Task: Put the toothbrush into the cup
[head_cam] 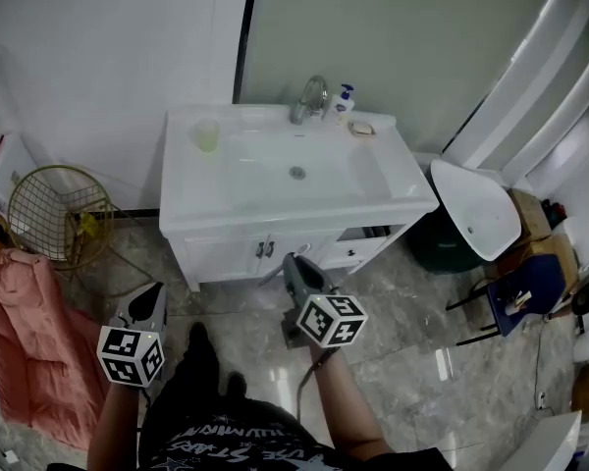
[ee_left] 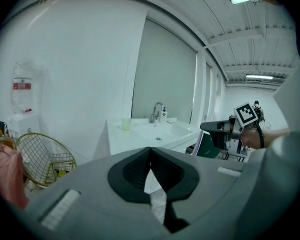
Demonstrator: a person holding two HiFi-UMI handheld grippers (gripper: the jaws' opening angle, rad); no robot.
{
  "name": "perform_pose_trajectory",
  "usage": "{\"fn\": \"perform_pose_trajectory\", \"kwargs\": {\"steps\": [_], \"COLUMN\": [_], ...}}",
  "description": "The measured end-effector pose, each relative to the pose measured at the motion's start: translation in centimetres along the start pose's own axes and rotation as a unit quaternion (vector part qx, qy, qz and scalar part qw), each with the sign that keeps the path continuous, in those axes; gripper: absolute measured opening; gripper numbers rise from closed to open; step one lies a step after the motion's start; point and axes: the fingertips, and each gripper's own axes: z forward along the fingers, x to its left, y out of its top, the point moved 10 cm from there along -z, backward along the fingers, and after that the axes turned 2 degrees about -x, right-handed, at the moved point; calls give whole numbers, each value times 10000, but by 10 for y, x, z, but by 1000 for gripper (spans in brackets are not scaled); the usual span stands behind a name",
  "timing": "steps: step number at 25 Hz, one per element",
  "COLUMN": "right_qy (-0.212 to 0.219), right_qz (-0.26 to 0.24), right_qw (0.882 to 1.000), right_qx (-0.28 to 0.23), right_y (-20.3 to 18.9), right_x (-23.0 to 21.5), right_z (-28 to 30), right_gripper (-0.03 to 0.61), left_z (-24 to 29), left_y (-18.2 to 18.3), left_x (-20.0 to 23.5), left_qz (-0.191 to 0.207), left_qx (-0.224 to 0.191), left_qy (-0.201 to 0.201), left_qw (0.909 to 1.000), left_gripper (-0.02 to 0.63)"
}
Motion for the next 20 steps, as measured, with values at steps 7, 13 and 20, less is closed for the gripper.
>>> {"fn": "perform_pose_trajectory", "kwargs": {"steps": [7,13,20], "right_qy": [-69,-100,-23], "right_qz": [-3,-122,-156], "right_qw": [10000,9999,9999], "right_qx": [54,43,37], "right_y": [8,36,65], "right_x": [-7,-23,-34], "right_z": [39,102,187], "right_gripper": [21,21,21], "left_z": [40,100,172], "left_y": [8,32,63], "left_x": [25,60,102], "left_qz": [-126,-227,-246], "left_qx": [-28,-94,-128], "left_qy": [-59,-77,-120], "left_qw": [9999,9997,9995], "left_gripper": [9,9,9]}}
